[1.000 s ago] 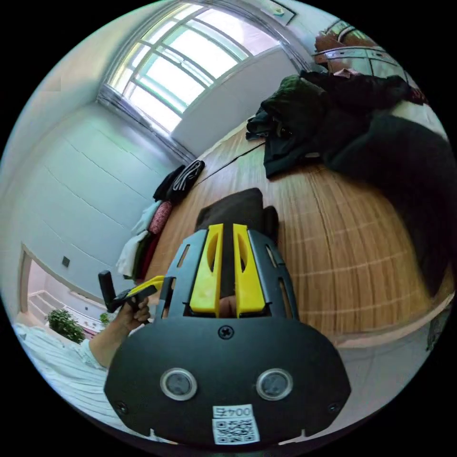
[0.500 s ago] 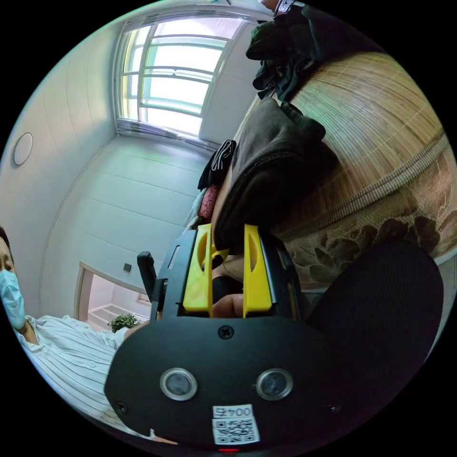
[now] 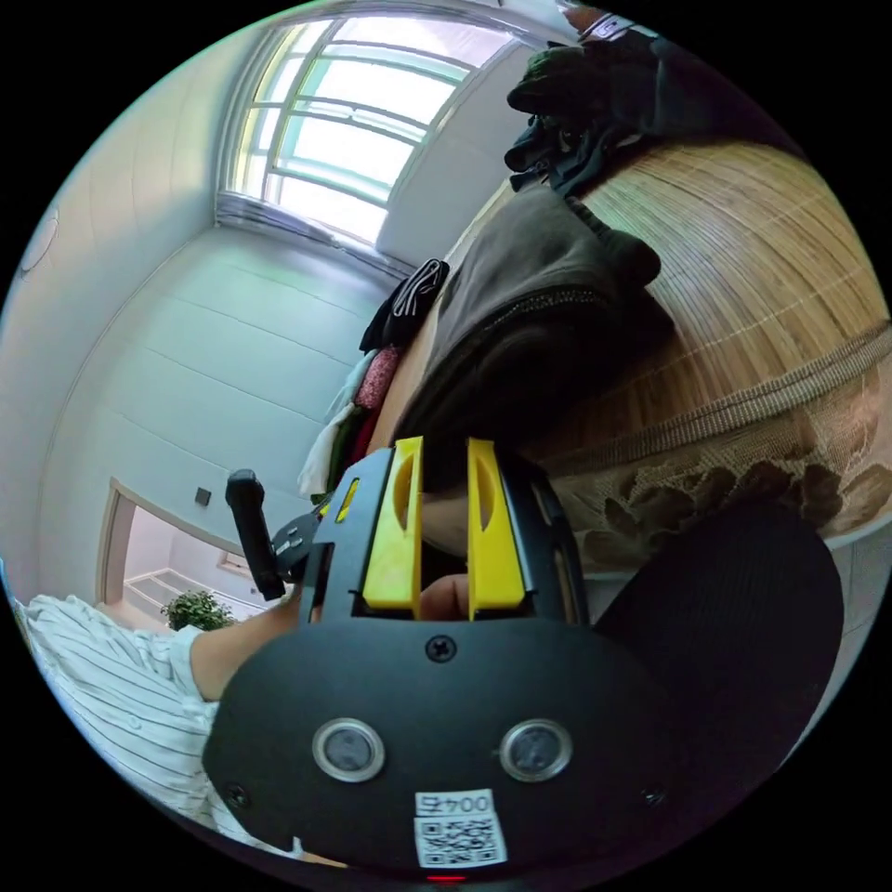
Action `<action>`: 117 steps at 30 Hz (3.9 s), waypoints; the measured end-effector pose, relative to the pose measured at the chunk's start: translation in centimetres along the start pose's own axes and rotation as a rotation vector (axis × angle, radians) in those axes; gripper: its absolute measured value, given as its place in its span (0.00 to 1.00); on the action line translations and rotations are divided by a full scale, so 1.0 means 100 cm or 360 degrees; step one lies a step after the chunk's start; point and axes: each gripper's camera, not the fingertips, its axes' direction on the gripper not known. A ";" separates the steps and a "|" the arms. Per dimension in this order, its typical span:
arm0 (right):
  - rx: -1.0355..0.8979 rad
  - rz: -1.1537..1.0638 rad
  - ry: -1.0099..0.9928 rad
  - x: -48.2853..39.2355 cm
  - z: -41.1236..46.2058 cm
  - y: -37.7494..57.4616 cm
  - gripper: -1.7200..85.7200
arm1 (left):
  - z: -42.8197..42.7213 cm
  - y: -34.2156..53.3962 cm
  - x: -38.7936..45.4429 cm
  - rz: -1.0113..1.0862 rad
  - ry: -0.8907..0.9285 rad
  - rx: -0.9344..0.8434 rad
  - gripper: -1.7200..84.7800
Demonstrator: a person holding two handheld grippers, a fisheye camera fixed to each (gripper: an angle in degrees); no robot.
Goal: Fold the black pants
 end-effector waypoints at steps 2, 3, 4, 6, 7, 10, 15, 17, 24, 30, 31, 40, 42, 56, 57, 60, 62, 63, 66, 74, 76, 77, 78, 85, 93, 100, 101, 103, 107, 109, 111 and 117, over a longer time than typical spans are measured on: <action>-0.0039 -0.0032 0.0143 -0.009 0.012 -0.001 0.08 | 0.003 0.005 0.015 0.0036 -0.0034 0.0014 0.13; -0.0040 -0.0033 0.0184 -0.011 0.014 -0.002 0.07 | 0.003 0.006 0.018 0.0037 -0.0043 0.0018 0.13; -0.0014 -0.0036 0.0263 -0.015 0.017 -0.003 0.04 | 0.005 0.008 0.022 0.0033 -0.0064 0.0022 0.12; 0.0030 -0.0042 0.0352 -0.021 0.018 -0.002 0.02 | 0.006 0.011 0.024 0.0022 -0.0067 0.0025 0.12; 0.0040 -0.0029 0.0416 -0.023 0.019 -0.001 0.02 | 0.006 0.011 0.025 0.0038 -0.0070 0.0019 0.12; 0.0177 0.0188 0.0504 -0.012 0.005 0.001 0.01 | 0.000 0.014 0.021 0.0108 -0.0157 0.0016 0.11; 0.0194 0.0248 0.0518 -0.012 0.002 0.001 0.01 | 0.006 0.026 -0.006 0.0089 -0.0039 -0.0027 0.09; 0.0206 0.0288 0.0464 -0.012 0.001 0.003 0.01 | 0.004 0.024 0.003 0.0172 -0.0081 -0.0039 0.06; 0.0130 0.0253 0.0313 -0.026 -0.007 0.012 0.05 | -0.041 0.043 -0.025 0.0274 0.0041 0.0109 0.04; 0.0320 -0.0214 0.0492 -0.093 -0.028 0.036 0.03 | -0.075 0.009 -0.075 0.0058 0.0312 0.0343 0.04; 0.0378 -0.0322 0.0583 -0.106 -0.026 0.035 0.05 | -0.067 -0.007 -0.076 0.0048 0.0363 0.0331 0.04; 0.0243 -0.0061 0.0522 -0.083 -0.005 -0.009 0.10 | 0.007 -0.078 -0.064 0.0080 0.0513 0.0007 0.03; 0.0278 -0.0006 0.0468 -0.086 -0.012 -0.005 0.12 | -0.012 -0.076 -0.075 0.0077 0.0452 0.0138 0.03; 0.0137 0.0405 0.0599 -0.078 0.034 -0.126 0.15 | -0.032 -0.090 -0.120 -0.0192 0.0600 -0.0049 0.02; 0.0151 0.0380 0.0648 -0.078 0.030 -0.137 0.15 | -0.036 -0.089 -0.117 -0.0213 0.0661 -0.0044 0.02; 0.0117 0.0300 0.0908 -0.077 0.014 -0.200 0.13 | -0.048 -0.091 -0.096 -0.0282 0.0928 0.0006 0.02; 0.0192 0.0156 0.1068 -0.108 0.000 -0.231 0.08 | -0.054 -0.100 -0.083 -0.0301 0.1076 0.0018 0.02; 0.0202 0.0080 0.1079 -0.119 0.000 -0.235 0.06 | -0.056 -0.103 -0.082 -0.0300 0.1105 0.0018 0.02; 0.0083 -0.0286 0.1042 -0.167 0.028 -0.237 0.02 | -0.077 -0.105 -0.089 -0.0236 0.1317 0.0113 0.03; -0.0825 -0.0678 0.1427 -0.164 0.199 -0.226 0.01 | -0.107 -0.060 -0.224 -0.0187 0.1176 0.0339 0.11; -0.0825 -0.0706 0.1450 -0.165 0.209 -0.230 0.01 | -0.102 -0.064 -0.264 -0.0164 0.1199 0.0361 0.13; -0.0854 -0.0665 0.1446 -0.165 0.213 -0.236 0.01 | -0.097 -0.070 -0.288 -0.0152 0.1294 0.0373 0.15; -0.0871 -0.0659 0.1444 -0.165 0.216 -0.239 0.01 | -0.095 -0.075 -0.298 -0.0121 0.1345 0.0380 0.16; -0.0949 -0.0469 0.1248 -0.145 0.218 -0.270 0.01 | -0.074 -0.134 -0.339 0.0192 0.1592 0.0214 0.21; -0.0921 -0.0436 0.1207 -0.129 0.212 -0.275 0.01 | -0.096 -0.174 -0.361 0.0184 0.1675 0.0276 0.21; -0.0889 -0.0432 0.1197 -0.110 0.195 -0.270 0.01 | -0.104 -0.223 -0.346 0.0460 0.1607 0.0062 0.14; -0.0882 -0.0433 0.1194 -0.107 0.191 -0.269 0.01 | -0.106 -0.228 -0.352 0.0478 0.1619 0.0068 0.11; -0.0875 -0.0436 0.1182 -0.100 0.185 -0.266 0.01 | -0.101 -0.234 -0.363 0.0505 0.1711 0.0010 0.10; -0.0855 -0.0468 0.1185 -0.087 0.174 -0.259 0.01 | -0.100 -0.251 -0.376 0.0499 0.1747 -0.0161 0.10; -0.0846 -0.0481 0.1185 -0.081 0.166 -0.255 0.02 | -0.108 -0.261 -0.377 0.0450 0.1711 -0.0203 0.12; -0.0807 -0.0499 0.1144 -0.073 0.151 -0.250 0.03 | -0.118 -0.268 -0.381 0.0387 0.1641 -0.0245 0.14; -0.0358 -0.0211 0.0514 -0.034 0.027 -0.225 0.16 | -0.134 -0.259 -0.422 0.0090 0.1665 -0.0374 0.17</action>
